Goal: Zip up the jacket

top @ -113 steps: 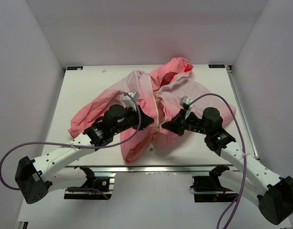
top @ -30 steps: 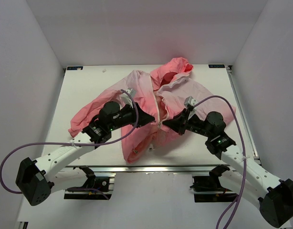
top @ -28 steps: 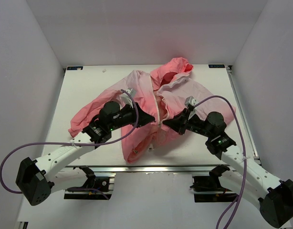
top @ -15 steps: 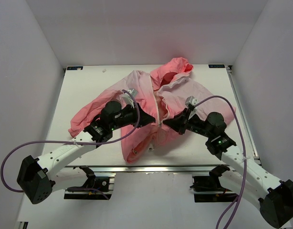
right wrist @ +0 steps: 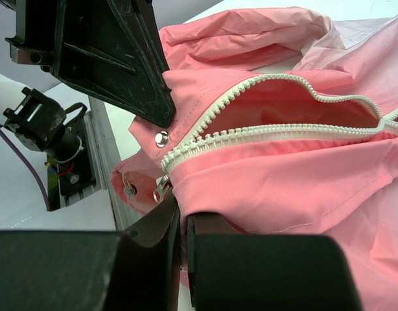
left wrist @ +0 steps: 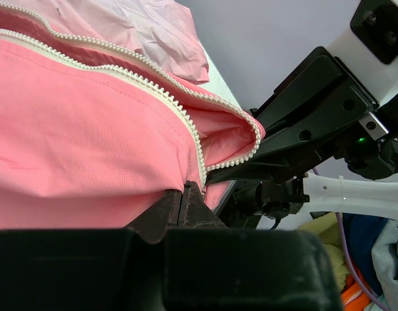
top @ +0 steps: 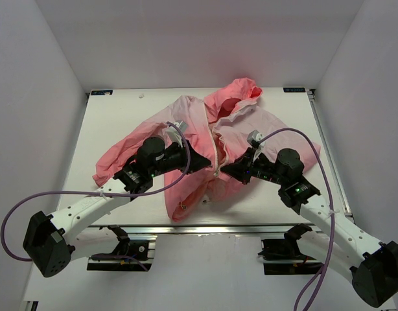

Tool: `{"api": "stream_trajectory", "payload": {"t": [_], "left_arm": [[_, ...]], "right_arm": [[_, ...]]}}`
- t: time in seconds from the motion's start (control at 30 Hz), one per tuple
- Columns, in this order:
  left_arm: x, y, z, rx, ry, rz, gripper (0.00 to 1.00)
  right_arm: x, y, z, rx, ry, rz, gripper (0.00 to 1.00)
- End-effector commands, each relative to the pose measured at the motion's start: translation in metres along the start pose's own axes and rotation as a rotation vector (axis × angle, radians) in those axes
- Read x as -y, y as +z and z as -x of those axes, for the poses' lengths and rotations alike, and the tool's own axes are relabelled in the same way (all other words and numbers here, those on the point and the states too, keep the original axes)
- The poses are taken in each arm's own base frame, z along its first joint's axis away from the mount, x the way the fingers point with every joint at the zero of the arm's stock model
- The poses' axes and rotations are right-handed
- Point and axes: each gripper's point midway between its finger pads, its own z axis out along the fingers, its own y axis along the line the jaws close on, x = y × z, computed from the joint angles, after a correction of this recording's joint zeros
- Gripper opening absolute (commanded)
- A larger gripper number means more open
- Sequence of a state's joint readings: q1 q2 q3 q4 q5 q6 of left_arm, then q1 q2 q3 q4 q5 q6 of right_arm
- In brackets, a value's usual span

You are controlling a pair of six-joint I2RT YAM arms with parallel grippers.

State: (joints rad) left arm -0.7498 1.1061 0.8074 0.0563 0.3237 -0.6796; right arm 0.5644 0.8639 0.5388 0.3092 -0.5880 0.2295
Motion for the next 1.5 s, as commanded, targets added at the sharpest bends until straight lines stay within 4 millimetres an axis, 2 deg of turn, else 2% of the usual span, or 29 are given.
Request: {"api": "stream_trajectory", "payload": {"t": [0.0,0.17,0.43,0.57,0.6,0.7,0.83,0.97,1.0,1.07,1.1,1.13,1.27,1.47], "left_arm": [[0.014,-0.004,0.008,0.022,0.032,-0.055,0.0],[0.012,-0.003,0.004,0.006,0.031,-0.056,0.0],[0.005,-0.002,0.001,0.001,0.022,-0.02,0.0],[0.008,-0.004,0.003,0.006,0.034,-0.034,0.0],[0.009,-0.004,0.004,0.009,0.037,-0.037,0.0],[0.009,-0.005,0.005,0.015,0.041,-0.038,0.0],[0.01,-0.003,0.004,-0.001,0.043,-0.041,0.0],[0.012,-0.001,0.002,-0.02,0.051,-0.054,0.25],[0.012,0.0,0.001,-0.024,0.052,-0.059,0.35],[0.015,0.0,0.001,-0.028,0.062,-0.079,0.39],[0.017,-0.001,0.0,-0.027,0.066,-0.088,0.46],[0.018,-0.001,0.0,-0.033,0.068,-0.097,0.48],[0.02,-0.001,-0.002,-0.044,0.076,-0.113,0.5],[0.017,0.005,-0.009,-0.08,0.068,-0.115,0.35]], "right_arm": [[-0.013,0.0,0.031,0.085,-0.054,0.047,0.0],[-0.013,-0.001,0.042,0.146,-0.079,0.035,0.0],[-0.017,-0.004,0.049,0.177,-0.08,0.045,0.0],[-0.013,-0.002,0.047,0.147,-0.048,0.025,0.0],[-0.009,0.0,0.041,0.117,-0.022,0.009,0.0],[-0.002,0.003,0.037,0.074,0.003,-0.021,0.0],[-0.001,0.005,0.029,0.036,0.015,-0.012,0.0],[-0.004,0.006,0.03,0.042,0.015,0.006,0.0],[-0.005,0.006,0.031,0.045,0.013,0.008,0.0],[-0.005,0.006,0.031,0.049,0.012,0.008,0.0],[-0.005,0.006,0.032,0.051,0.016,0.005,0.0],[-0.004,0.006,0.032,0.051,0.018,0.004,0.0],[-0.004,0.007,0.032,0.06,0.024,0.008,0.0],[-0.004,0.008,0.03,0.055,0.034,0.008,0.0]]}}
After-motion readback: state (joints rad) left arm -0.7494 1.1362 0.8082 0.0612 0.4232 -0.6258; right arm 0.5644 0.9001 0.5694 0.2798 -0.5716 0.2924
